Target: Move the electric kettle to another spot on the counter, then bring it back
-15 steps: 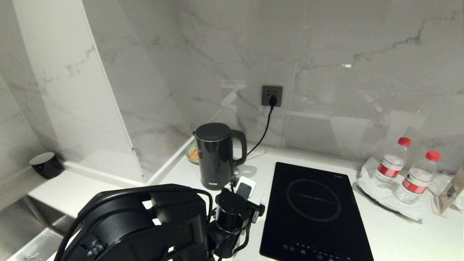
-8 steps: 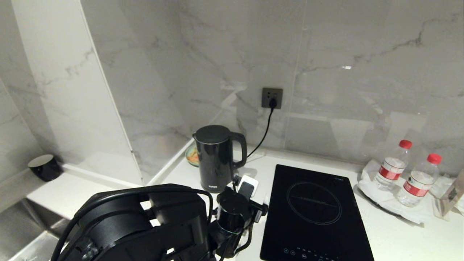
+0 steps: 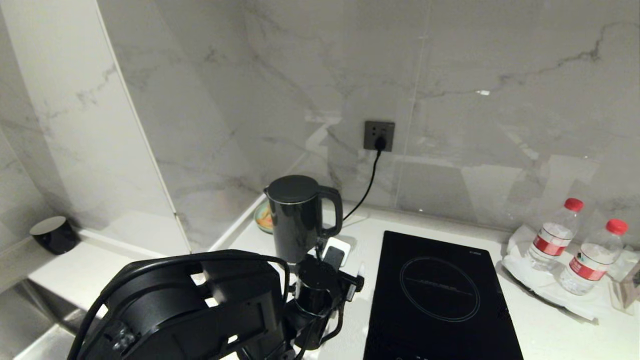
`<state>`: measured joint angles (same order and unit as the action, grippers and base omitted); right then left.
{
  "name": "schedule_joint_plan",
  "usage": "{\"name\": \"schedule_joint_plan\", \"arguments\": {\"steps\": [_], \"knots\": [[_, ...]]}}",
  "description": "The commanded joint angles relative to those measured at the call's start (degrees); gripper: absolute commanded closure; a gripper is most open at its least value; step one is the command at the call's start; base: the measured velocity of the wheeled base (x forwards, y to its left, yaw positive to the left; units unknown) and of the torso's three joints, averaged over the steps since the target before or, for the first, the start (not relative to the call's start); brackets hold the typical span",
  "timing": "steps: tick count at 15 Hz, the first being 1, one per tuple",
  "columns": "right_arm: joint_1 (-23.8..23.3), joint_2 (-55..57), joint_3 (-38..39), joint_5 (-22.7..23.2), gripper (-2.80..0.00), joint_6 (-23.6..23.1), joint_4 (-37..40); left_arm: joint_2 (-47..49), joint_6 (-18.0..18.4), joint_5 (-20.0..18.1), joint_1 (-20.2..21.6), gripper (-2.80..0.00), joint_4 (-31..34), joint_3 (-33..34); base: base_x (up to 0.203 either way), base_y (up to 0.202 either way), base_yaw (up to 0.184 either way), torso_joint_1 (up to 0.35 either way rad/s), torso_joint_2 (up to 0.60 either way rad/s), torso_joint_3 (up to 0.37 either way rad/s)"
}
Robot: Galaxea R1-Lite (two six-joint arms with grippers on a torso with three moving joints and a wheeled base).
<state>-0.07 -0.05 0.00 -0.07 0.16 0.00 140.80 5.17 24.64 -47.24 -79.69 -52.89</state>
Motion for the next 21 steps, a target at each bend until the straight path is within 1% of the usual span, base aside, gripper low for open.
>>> {"name": "schedule_joint_plan", "arguments": {"steps": [1,2,3,5,7,10,12,13,14,15,16,17,18,19,21], "knots": [[-0.01,0.05,0.00,-0.01,0.00,0.02,0.00,0.02,0.01,0.08,-0.13,-2.80,-0.52,-0.02,0.000,0.000,0.000,0.000,0.00,0.000],[-0.01,0.05,0.00,-0.01,0.00,0.02,0.00,-0.18,-0.09,-0.05,-0.22,-2.80,-0.57,0.08,0.000,0.000,0.000,0.000,0.00,0.000],[-0.01,0.05,0.00,-0.01,0.00,0.02,0.00,-0.50,-0.21,-1.03,-0.30,-2.80,-1.11,0.65,0.000,0.000,0.000,0.000,0.00,0.000],[-0.01,0.05,0.00,-0.01,0.00,0.02,0.00,-1.83,-0.93,-4.16,-0.82,-2.80,-2.34,3.05,0.000,0.000,0.000,0.000,0.00,0.000],[-0.01,0.05,0.00,-0.01,0.00,0.02,0.00,-3.17,-2.22,-4.47,-1.44,-2.80,-1.73,3.96,0.000,0.000,0.000,0.000,0.00,0.000],[-0.01,0.05,0.00,-0.01,0.00,0.02,0.00,-6.00,-2.36,-4.07,-1.17,-2.80,-1.57,4.08,0.000,0.000,0.000,0.000,0.00,0.000],[-0.01,0.05,0.00,-0.01,0.00,0.02,0.00,-8.92,-2.53,-3.99,-0.12,-2.80,-0.40,3.88,0.000,0.000,0.000,0.000,0.00,0.000],[-0.01,0.05,0.00,-0.01,0.00,0.02,0.00,-10.99,-4.01,-3.99,0.51,-2.80,0.99,4.18,0.000,0.000,0.000,0.000,0.00,0.000],[-0.01,0.05,0.00,-0.01,0.00,0.02,0.00,-13.13,-7.05,-3.94,0.80,-2.80,3.42,4.86,0.000,0.000,0.000,0.000,0.00,0.000],[-0.01,0.05,0.00,-0.01,0.00,0.02,0.00,-14.75,-9.59,-3.86,0.93,-2.80,7.20,5.43,0.000,0.000,0.000,0.000,0.00,0.000],[-0.01,0.05,0.00,-0.01,0.00,0.02,0.00,-15.28,-10.79,-3.62,0.81,-2.80,9.73,5.08,0.000,0.000,0.000,0.000,0.00,0.000],[-0.01,0.05,0.00,-0.01,0.00,0.02,0.00,-15.04,-10.88,-2.70,0.15,-2.80,10.47,3.54,0.000,0.000,0.000,0.000,0.00,0.000],[-0.01,0.05,0.00,-0.01,0.00,0.02,0.00,-14.69,-10.83,-0.18,-1.08,-2.80,12.93,2.29,0.000,0.000,0.000,0.000,0.00,0.000],[-0.01,0.05,0.00,-0.01,0.00,0.02,0.00,-13.85,-10.81,1.42,-2.29,-2.80,15.54,0.91,0.000,0.000,0.000,0.000,0.00,0.000],[-0.01,0.05,0.00,-0.01,0.00,0.02,0.00,-11.72,-10.80,2.92,-4.74,-2.80,19.01,-3.26,0.000,0.000,0.000,0.000,0.00,0.000]]}}
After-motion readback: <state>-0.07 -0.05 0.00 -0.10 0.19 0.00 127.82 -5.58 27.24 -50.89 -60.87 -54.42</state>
